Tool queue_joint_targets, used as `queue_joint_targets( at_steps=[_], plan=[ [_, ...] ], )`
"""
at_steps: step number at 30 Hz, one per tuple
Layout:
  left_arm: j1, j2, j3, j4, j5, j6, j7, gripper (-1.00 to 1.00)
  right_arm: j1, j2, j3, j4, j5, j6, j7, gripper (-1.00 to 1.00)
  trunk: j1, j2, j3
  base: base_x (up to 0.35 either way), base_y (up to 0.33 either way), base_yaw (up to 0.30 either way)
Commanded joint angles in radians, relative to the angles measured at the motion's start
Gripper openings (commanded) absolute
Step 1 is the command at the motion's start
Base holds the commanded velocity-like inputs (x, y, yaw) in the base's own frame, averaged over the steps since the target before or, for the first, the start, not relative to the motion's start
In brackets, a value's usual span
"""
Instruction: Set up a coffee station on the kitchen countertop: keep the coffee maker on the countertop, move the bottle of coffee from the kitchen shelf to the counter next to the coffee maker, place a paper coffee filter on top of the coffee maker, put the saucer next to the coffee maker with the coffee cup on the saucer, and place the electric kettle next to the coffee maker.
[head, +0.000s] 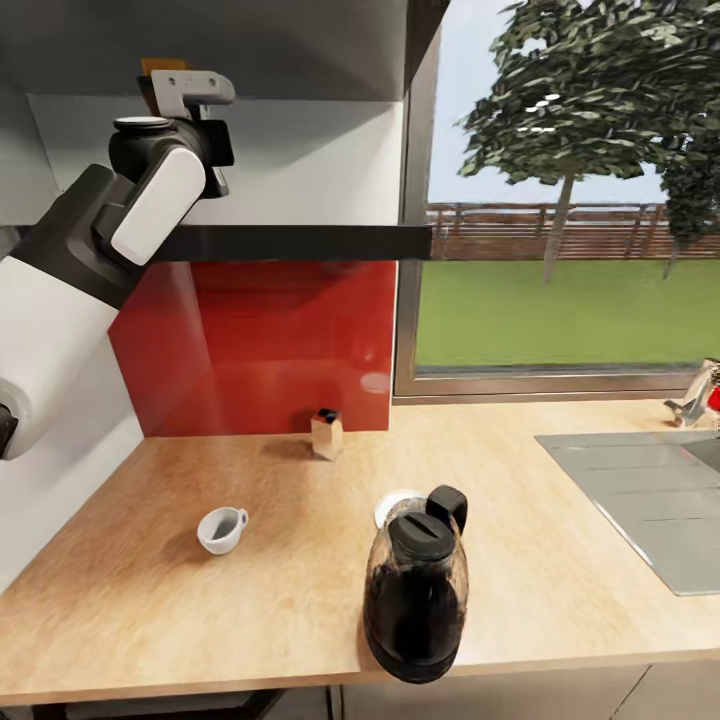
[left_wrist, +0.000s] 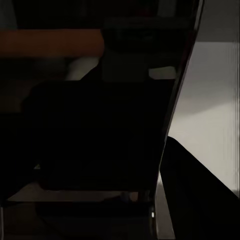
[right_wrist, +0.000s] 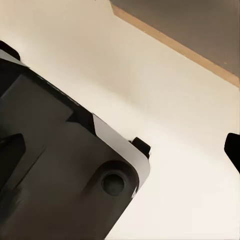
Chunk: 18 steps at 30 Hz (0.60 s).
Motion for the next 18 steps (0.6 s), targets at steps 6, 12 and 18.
queue_joint_targets(
  at_steps=[6, 12, 18],
  plan=[
    [-0.002, 0.001, -0.004, -0.003, 0.005, 0.004, 0.007, -1.0, -0.001, 0.001, -0.002, 0.0, 0.007, -0.004, 0.003, 1.0, 0.0, -0.001, -0.002, -0.332, 0.0, 0.0],
    [-0.002, 0.001, -0.004, -0.004, 0.005, 0.004, 0.006, -1.0, -0.001, 0.001, -0.003, 0.0, 0.007, -0.004, 0.003, 1.0, 0.0, -0.001, -0.002, -0.335, 0.0, 0.0],
    [-0.002, 0.001, -0.006, -0.004, 0.005, 0.004, 0.006, -1.0, -0.001, 0.002, -0.003, 0.0, 0.007, -0.004, 0.003, 1.0, 0.0, -0.001, -0.002, -0.336, 0.0, 0.0]
  ],
)
